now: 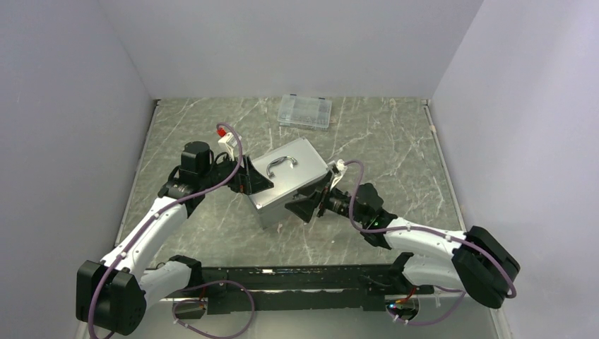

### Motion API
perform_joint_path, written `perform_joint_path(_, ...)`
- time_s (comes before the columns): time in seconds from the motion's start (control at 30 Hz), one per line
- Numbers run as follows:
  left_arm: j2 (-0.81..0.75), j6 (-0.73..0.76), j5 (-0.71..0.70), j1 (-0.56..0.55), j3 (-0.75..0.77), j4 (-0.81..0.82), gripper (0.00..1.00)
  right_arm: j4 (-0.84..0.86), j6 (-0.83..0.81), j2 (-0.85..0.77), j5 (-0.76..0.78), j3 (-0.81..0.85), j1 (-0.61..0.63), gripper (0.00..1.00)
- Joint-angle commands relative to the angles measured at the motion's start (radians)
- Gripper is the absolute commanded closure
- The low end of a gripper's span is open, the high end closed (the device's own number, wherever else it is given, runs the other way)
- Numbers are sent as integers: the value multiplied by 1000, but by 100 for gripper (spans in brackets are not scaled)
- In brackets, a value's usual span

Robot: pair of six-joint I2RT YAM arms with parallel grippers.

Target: Organize the medicine kit

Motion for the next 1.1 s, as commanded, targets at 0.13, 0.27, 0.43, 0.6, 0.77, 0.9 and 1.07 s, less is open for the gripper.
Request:
perform_joint_path(0.13,6,10,12,-5,-12,3,1,-37,-13,-100,34,-50,1,5)
perform_joint_path(0.27,8,11,10,-6,-8,0,1,-20,18,-81,27,-78,1,9)
perform_joint_path(0.43,9,11,10,-6,-9,-2,1,-7,26,-29,2,-75,1,39)
perform_joint_path(0.6,9,13,9,-6,-8,-3,1,-8,23,10,15,-61,1,83)
perform_joint_path(0.77,10,11,10,-6,-11,0,1,-21,18,25,103,-54,1,100)
perform_joint_path(0.9,12,9,12,-6,-11,4,1,-42,18,50,162,-40,1,100)
perform_joint_path(1.07,17,3,16,-6,-18,16,1,19,42,115,198,-45,1,100)
